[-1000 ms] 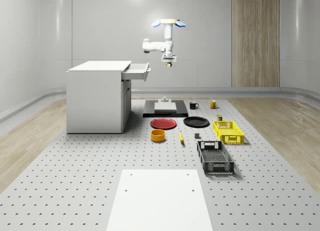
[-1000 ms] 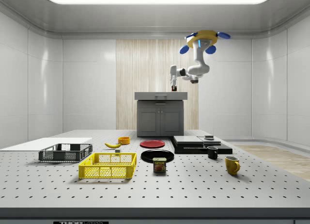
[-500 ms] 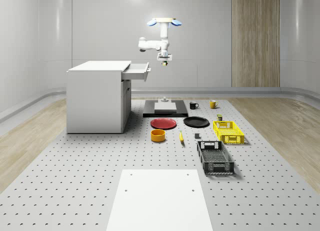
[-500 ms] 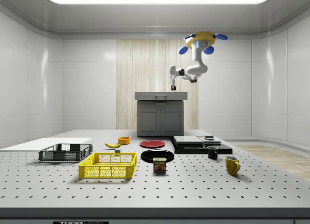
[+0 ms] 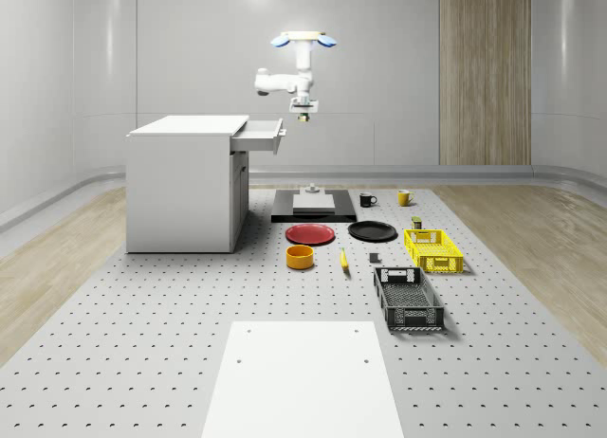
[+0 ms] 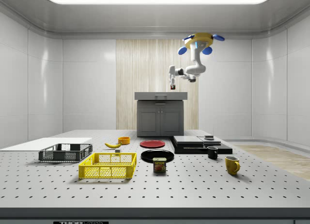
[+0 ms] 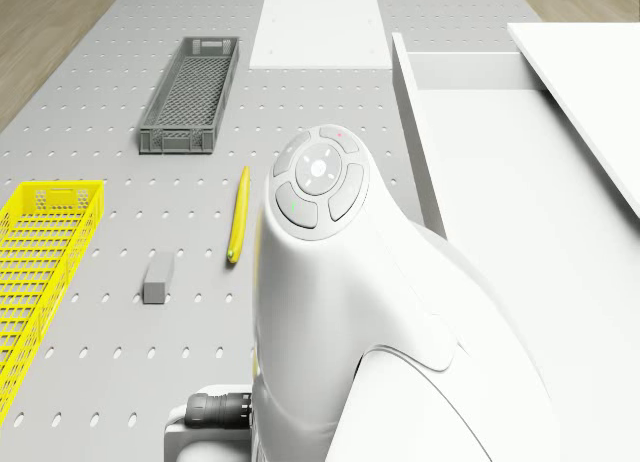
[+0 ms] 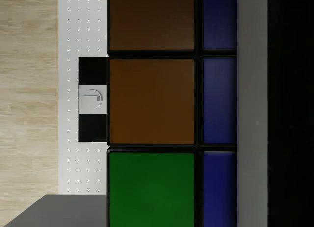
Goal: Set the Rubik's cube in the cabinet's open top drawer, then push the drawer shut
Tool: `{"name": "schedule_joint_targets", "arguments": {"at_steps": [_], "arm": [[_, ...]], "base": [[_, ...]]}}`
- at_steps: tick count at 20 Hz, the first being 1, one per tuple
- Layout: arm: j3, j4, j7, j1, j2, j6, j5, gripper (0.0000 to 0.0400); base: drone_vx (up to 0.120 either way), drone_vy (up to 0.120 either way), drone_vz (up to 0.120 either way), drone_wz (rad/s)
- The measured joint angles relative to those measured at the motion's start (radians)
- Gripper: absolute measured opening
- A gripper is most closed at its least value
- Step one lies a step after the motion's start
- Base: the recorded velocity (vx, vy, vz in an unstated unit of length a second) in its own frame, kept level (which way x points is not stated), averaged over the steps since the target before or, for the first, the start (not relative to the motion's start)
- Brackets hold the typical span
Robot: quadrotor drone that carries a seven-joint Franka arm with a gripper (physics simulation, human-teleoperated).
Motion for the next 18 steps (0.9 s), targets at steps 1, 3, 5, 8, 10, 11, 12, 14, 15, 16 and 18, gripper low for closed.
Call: {"name": "schedule_joint_targets", "arguments": {"at_steps": [1, 3, 5, 8, 10, 11, 12, 14, 15, 16, 18], "arm": [[0.000, 0.000, 0.000, 0.000, 0.000, 0.000, 0.000, 0.0325], [0.000, 0.000, 0.000, 0.000, -0.001, 0.001, 0.001, 0.0325], [0.000, 0.000, 0.000, 0.000, -0.002, 0.002, 0.001, 0.0325], [0.000, 0.000, 0.000, 0.000, -0.003, 0.003, 0.001, 0.0325], [0.001, 0.000, 0.000, 0.000, -0.004, 0.004, 0.002, 0.0325], [0.001, 0.000, 0.000, 0.000, -0.004, 0.004, 0.002, 0.0325], [0.001, 0.000, 0.000, 0.000, -0.005, 0.004, 0.002, 0.0325], [0.001, 0.000, 0.000, -0.001, -0.005, 0.005, 0.002, 0.0325], [0.001, 0.000, 0.000, -0.001, -0.006, 0.005, 0.002, 0.0325], [0.001, 0.000, 0.000, -0.001, -0.006, 0.006, 0.002, 0.0325], [0.001, 0.000, 0.000, -0.001, -0.007, 0.006, 0.003, 0.0325]], "base": [[0.000, -0.120, 0.120, 0.000], [0.000, -0.120, 0.060, 0.000], [0.000, -0.120, 0.000, 0.000], [0.000, -0.120, 0.000, 0.000], [0.000, -0.120, 0.000, 0.000], [0.000, -0.120, 0.000, 0.000], [0.000, -0.120, 0.000, 0.000], [0.000, -0.120, 0.000, 0.000], [0.000, -0.120, 0.000, 0.000], [0.000, -0.120, 0.000, 0.000], [0.000, -0.120, 0.000, 0.000]]}}
